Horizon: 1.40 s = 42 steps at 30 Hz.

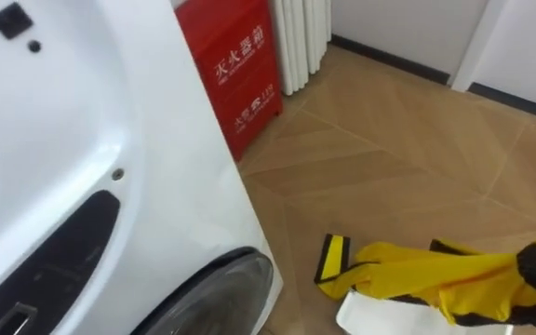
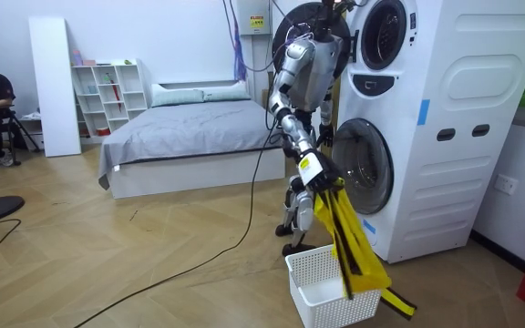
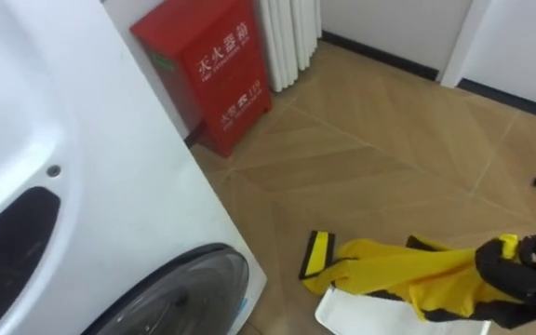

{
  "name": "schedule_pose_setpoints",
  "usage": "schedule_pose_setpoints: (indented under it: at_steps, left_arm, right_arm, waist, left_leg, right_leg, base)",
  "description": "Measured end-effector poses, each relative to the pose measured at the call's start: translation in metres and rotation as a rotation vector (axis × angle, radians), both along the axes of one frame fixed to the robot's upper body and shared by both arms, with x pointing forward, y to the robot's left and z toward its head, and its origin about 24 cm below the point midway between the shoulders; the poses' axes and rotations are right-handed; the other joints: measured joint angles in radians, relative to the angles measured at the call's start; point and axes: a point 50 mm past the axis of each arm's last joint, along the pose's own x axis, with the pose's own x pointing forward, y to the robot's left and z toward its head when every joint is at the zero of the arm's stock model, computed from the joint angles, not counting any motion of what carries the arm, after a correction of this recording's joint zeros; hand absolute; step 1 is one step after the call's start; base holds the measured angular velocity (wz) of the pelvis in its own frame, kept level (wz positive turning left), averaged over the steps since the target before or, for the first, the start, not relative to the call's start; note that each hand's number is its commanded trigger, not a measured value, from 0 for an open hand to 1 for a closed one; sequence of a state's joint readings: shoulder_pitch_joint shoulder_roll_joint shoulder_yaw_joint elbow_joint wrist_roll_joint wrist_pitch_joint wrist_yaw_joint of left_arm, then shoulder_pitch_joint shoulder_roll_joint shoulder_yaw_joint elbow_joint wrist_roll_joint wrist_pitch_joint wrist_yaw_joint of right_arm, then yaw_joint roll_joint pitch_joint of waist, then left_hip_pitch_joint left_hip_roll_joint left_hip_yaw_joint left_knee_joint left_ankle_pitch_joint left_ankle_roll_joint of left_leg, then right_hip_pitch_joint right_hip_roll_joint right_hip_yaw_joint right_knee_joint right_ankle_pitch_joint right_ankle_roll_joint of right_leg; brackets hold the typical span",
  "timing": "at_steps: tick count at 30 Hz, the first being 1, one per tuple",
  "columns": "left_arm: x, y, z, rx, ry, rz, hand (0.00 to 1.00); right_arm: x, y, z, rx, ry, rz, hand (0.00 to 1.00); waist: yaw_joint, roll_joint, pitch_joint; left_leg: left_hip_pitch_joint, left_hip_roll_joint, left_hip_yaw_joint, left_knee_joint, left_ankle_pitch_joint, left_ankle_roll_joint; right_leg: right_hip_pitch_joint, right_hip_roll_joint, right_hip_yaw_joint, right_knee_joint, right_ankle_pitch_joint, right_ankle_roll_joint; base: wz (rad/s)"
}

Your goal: Pick clothes from washing machine

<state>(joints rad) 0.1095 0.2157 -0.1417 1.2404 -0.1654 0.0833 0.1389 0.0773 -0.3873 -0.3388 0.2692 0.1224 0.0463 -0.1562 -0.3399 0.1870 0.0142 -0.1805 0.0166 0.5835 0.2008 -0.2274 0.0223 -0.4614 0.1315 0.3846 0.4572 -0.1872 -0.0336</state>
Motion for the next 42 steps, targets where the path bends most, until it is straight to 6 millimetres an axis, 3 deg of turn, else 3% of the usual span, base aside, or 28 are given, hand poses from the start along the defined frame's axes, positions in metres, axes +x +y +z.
schedule_pose_setpoints:
  at_steps: [6, 7, 9, 10, 22, 42]
  left_arm:
    - [-0.005, 0.001, 0.000, 0.002, 0.021, 0.004, 0.00]
    - [-0.005, 0.001, 0.000, 0.002, 0.022, 0.004, 0.00]
    - [-0.004, 0.001, 0.000, 0.000, 0.021, 0.004, 0.00]
    - [-0.004, 0.001, -0.001, 0.000, 0.022, 0.004, 0.00]
    - [-0.001, -0.001, -0.001, -0.032, 0.019, -0.004, 0.00]
    - [0.004, 0.001, 0.000, -0.046, -0.007, -0.017, 0.00]
  right_arm:
    - [0.000, 0.000, 0.010, -0.038, -0.028, 0.012, 1.00]
    - [-0.002, 0.000, 0.010, -0.042, -0.031, 0.016, 0.96]
    - [-0.003, -0.001, 0.010, -0.039, -0.030, 0.017, 0.16]
    - [-0.004, -0.001, 0.009, -0.034, -0.025, 0.021, 0.00]
    - [-0.023, -0.007, -0.018, 0.009, 0.119, 0.051, 0.00]
    - [-0.018, 0.005, -0.023, 0.024, 0.165, 0.168, 0.00]
  waist:
    - [-0.013, -0.004, 0.0036]
    - [-0.013, -0.006, 0.0046]
    - [-0.013, -0.006, 0.0049]
    - [-0.013, -0.005, 0.0047]
    - [-0.010, 0.015, 0.0028]
    - [0.015, 0.009, 0.0031]
  left_leg:
    - [-0.001, -0.008, 0.003, 0.001, 0.000, 0.000]
    - [-0.001, -0.010, 0.003, 0.005, 0.000, 0.000]
    - [-0.001, -0.012, 0.002, 0.006, 0.000, 0.000]
    - [-0.002, -0.013, 0.002, 0.006, 0.000, 0.000]
    - [0.000, -0.016, -0.010, 0.007, 0.000, 0.000]
    - [0.003, -0.015, -0.015, 0.013, 0.000, 0.000]
  right_leg:
    - [-0.014, 0.007, 0.027, 0.017, -0.005, 0.006]
    - [-0.014, 0.007, 0.030, 0.023, -0.007, 0.008]
    - [-0.017, 0.007, 0.035, 0.029, -0.010, 0.010]
    - [-0.018, 0.007, 0.035, 0.030, -0.010, 0.010]
    - [-0.017, -0.007, 0.003, 0.042, -0.013, 0.008]
    - [-0.012, -0.010, -0.006, 0.047, -0.014, 0.007]
  base:
    - [-0.12]
    - [-0.03]
    - [-0.02]
    - [-0.03]
    - [0.06]
    - [0.01]
